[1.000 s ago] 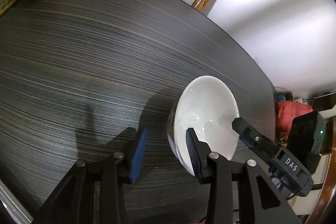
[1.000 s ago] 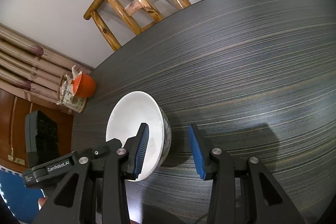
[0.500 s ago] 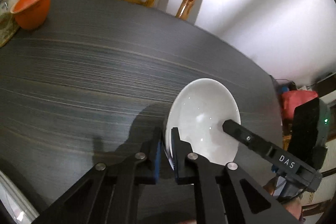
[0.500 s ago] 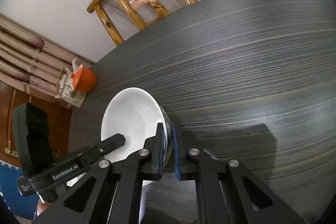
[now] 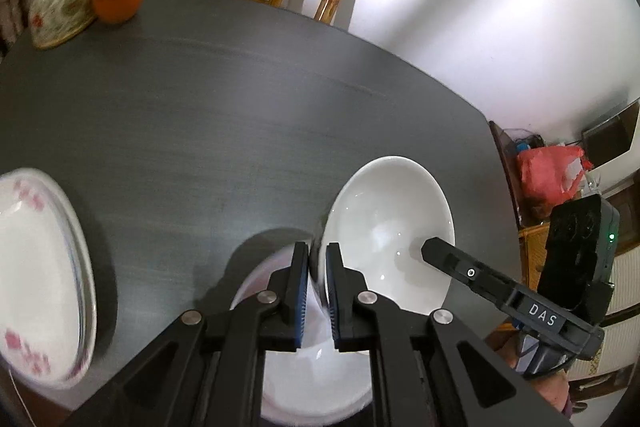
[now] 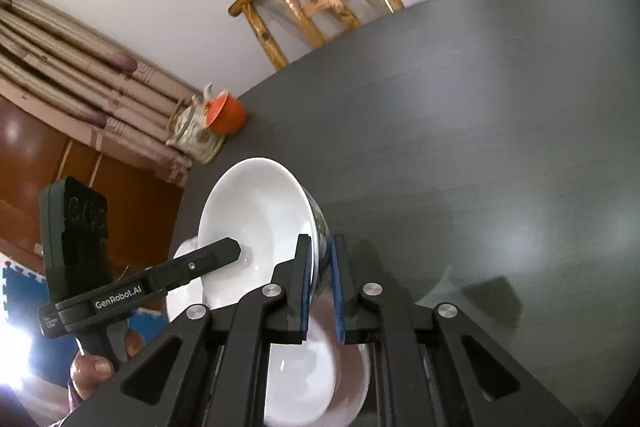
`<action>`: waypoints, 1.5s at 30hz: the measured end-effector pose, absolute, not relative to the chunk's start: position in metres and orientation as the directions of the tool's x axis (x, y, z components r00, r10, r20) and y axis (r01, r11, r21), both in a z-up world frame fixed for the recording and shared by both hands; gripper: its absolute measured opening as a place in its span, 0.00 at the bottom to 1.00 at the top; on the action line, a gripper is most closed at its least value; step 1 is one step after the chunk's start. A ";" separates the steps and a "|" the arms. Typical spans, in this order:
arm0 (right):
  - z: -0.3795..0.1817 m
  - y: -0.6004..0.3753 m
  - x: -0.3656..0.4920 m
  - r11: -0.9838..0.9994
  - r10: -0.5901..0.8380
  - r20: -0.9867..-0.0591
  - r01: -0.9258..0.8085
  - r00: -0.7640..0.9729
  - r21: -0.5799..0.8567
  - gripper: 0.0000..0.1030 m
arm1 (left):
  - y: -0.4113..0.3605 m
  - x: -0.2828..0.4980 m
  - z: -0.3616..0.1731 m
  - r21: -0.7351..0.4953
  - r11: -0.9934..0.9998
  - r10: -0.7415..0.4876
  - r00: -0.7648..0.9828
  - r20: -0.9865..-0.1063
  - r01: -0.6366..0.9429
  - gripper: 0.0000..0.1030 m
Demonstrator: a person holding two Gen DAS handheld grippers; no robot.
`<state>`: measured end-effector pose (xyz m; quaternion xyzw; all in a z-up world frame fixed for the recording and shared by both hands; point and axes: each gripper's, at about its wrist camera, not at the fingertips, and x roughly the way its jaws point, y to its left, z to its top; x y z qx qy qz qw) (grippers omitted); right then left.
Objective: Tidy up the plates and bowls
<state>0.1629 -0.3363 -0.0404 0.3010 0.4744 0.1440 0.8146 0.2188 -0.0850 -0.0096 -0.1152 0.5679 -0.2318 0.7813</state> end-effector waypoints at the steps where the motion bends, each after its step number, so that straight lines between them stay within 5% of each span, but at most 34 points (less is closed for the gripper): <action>1: -0.041 -0.334 0.155 0.778 0.521 -0.687 0.050 0.506 0.627 0.10 | -0.082 0.212 -0.011 -0.442 0.867 -0.491 0.245 -0.836 0.230 0.08; 45: -0.064 -0.308 0.108 0.828 0.474 -0.752 0.060 0.459 0.558 0.10 | -0.099 0.159 -0.030 -0.280 0.920 -0.342 0.218 -0.914 0.273 0.15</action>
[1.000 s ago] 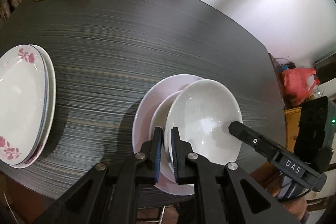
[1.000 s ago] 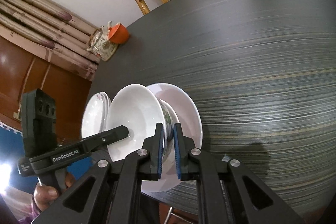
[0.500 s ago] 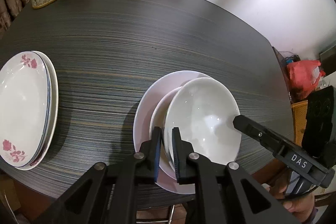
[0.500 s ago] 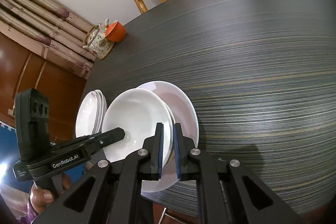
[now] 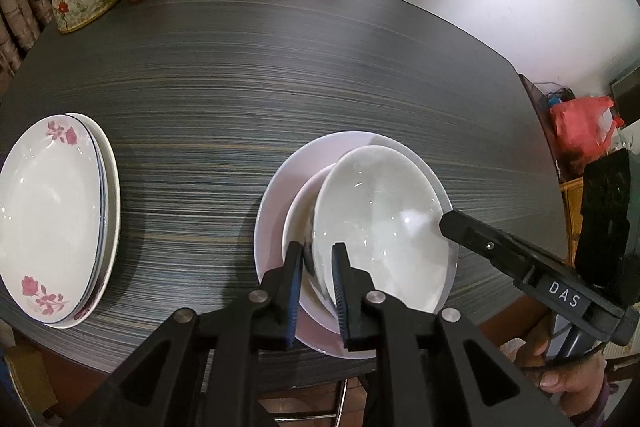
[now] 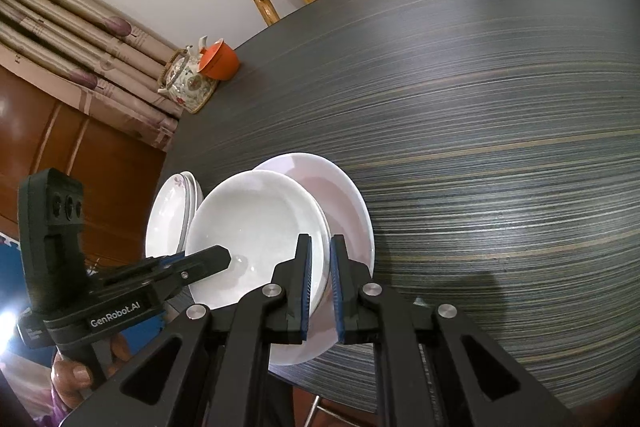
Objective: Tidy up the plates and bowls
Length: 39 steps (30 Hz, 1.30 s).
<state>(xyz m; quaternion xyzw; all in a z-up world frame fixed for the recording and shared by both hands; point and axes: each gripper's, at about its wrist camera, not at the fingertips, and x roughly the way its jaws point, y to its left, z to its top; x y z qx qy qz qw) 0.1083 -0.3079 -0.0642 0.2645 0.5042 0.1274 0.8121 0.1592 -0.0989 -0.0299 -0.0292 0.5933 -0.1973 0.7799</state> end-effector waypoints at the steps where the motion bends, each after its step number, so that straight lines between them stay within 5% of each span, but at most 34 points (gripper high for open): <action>1: -0.064 -0.308 0.108 0.828 0.473 -0.752 0.060 0.459 0.558 0.10 | -0.099 0.159 -0.030 -0.277 0.920 -0.341 0.218 -0.915 0.276 0.15; 9: -0.063 -0.307 0.107 0.828 0.478 -0.749 0.050 0.459 0.559 0.10 | -0.099 0.158 -0.028 -0.258 0.919 -0.326 0.208 -0.922 0.297 0.18; 13: -0.062 -0.306 0.107 0.827 0.481 -0.748 0.046 0.458 0.560 0.10 | -0.097 0.155 -0.023 -0.248 0.920 -0.321 0.220 -0.921 0.303 0.29; 26: -0.054 -0.319 0.100 0.799 0.508 -0.711 0.044 0.487 0.600 0.12 | -0.082 0.142 -0.019 -0.198 0.928 -0.297 0.305 -0.905 0.316 0.31; 39: -0.073 -0.348 0.089 0.795 0.476 -0.733 0.119 0.486 0.595 0.12 | -0.038 0.149 -0.038 -0.438 0.871 -0.484 0.236 -0.843 0.222 0.37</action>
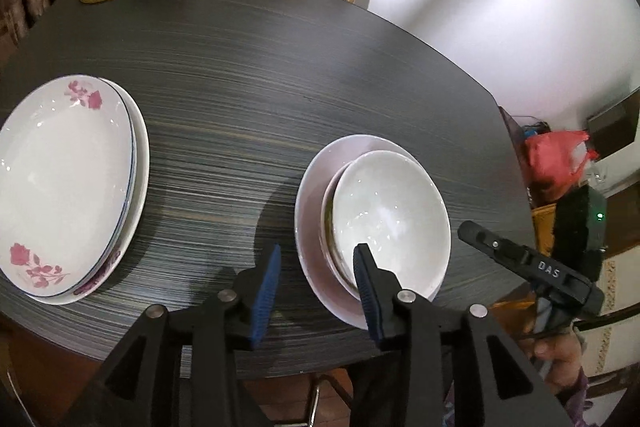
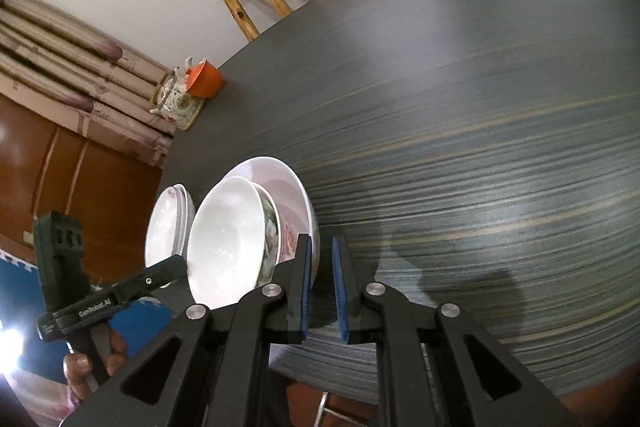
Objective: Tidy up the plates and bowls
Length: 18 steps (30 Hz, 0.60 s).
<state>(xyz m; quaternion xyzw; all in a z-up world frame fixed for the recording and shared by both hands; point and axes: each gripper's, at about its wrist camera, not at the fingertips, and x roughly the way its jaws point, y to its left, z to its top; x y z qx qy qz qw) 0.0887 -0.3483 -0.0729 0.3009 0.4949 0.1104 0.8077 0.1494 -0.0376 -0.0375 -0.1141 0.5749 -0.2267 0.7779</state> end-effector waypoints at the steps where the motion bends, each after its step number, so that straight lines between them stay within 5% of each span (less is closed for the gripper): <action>1: -0.073 -0.348 0.089 0.797 0.473 -0.736 0.120 0.485 0.592 0.12 | -0.034 0.151 -0.040 -0.459 0.863 -0.500 0.225 -0.836 0.210 0.37; 18: -0.081 -0.342 0.093 0.785 0.506 -0.736 0.112 0.450 0.609 0.13 | -0.030 0.155 -0.068 -0.510 0.835 -0.543 0.168 -0.822 0.204 0.38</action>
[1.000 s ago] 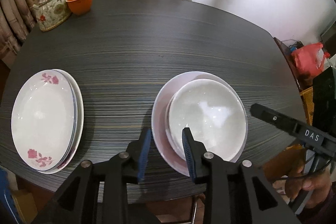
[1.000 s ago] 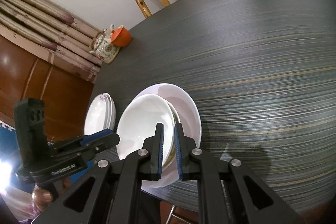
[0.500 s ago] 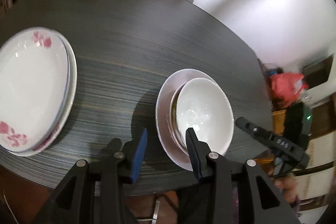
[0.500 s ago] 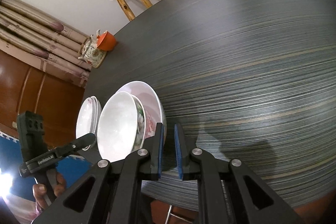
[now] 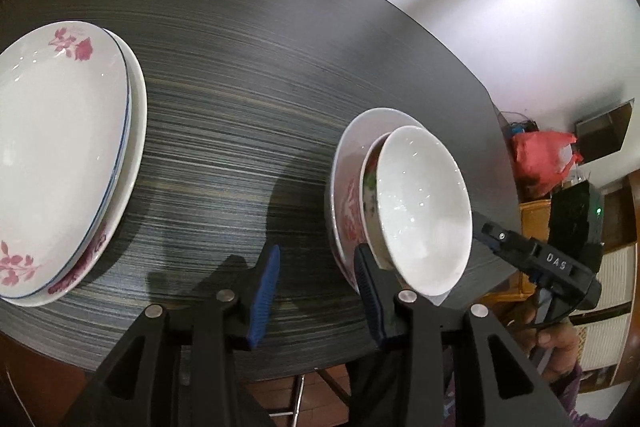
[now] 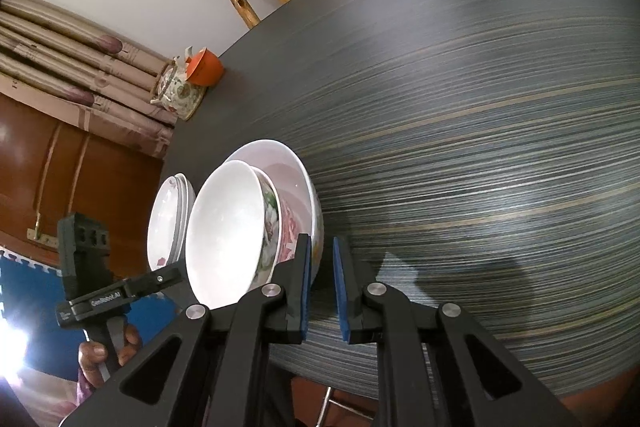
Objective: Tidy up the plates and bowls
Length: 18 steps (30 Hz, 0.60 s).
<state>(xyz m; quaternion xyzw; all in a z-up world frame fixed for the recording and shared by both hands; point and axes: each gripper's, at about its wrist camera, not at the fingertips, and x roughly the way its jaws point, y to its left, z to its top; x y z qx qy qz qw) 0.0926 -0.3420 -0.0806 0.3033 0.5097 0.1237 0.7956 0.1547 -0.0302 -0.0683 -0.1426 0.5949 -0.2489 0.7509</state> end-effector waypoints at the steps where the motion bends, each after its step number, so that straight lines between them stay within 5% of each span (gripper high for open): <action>1: -0.081 -0.342 0.093 0.786 0.505 -0.737 0.114 0.450 0.608 0.13 | -0.031 0.155 -0.069 -0.516 0.832 -0.549 0.170 -0.818 0.205 0.38; 18: -0.092 -0.337 0.113 0.815 0.496 -0.772 0.094 0.398 0.572 0.21 | -0.046 0.163 -0.070 -0.411 0.862 -0.477 0.203 -0.855 0.297 0.38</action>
